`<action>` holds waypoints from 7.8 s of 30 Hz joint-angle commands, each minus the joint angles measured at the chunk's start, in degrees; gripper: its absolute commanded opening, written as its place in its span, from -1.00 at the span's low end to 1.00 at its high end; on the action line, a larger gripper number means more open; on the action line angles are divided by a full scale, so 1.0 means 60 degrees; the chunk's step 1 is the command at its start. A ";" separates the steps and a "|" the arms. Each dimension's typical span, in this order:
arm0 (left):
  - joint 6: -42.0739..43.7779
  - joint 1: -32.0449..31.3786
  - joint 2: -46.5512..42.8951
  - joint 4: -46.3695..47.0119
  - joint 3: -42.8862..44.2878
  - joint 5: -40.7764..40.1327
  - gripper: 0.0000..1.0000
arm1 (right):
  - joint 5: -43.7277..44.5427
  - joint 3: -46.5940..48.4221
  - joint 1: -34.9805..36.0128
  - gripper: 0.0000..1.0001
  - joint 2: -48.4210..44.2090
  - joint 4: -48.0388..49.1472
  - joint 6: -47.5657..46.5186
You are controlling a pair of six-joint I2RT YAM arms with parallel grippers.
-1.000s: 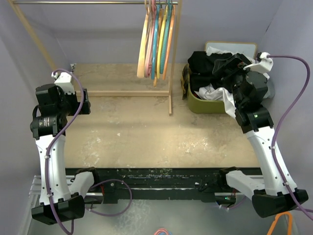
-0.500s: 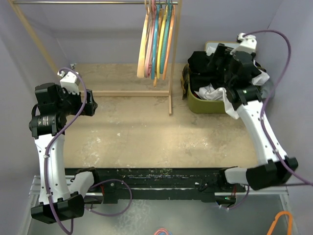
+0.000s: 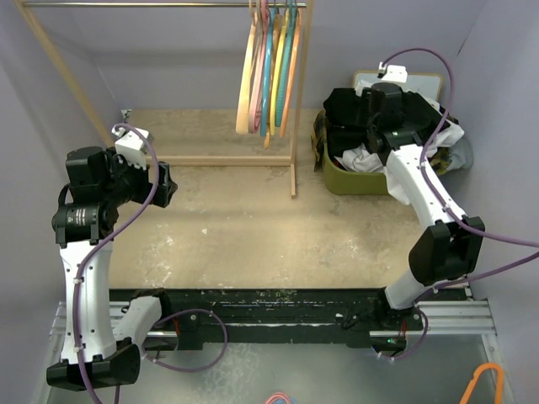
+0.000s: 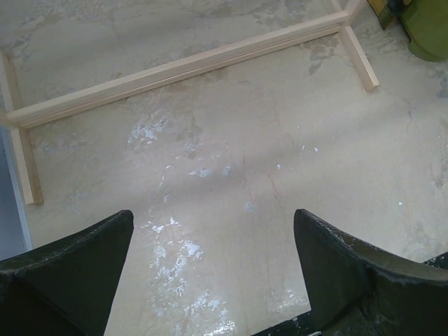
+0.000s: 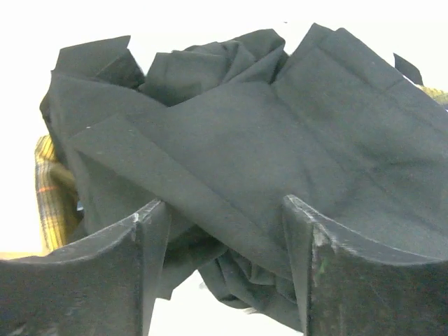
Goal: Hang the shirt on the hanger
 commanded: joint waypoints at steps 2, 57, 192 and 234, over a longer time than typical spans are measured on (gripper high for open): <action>0.0240 -0.0109 -0.0145 0.0179 -0.0029 0.0223 0.98 | 0.0487 -0.0095 -0.0113 -0.32 -0.0202 0.0510 -0.0261; 0.4975 -0.0488 -0.0781 -0.5111 0.4283 0.0647 0.98 | -1.4322 0.1445 0.6626 -1.00 0.0809 0.5458 0.1291; 0.4940 -0.0634 -0.1274 0.0355 -0.1840 0.2421 -1.00 | -0.2872 -0.9100 0.9585 0.99 0.0601 1.2016 -0.5116; 0.4813 0.0455 -0.0575 0.2342 0.1958 -0.4776 -1.00 | -0.5780 -0.0096 0.8107 -1.00 -0.1879 0.5158 -0.2462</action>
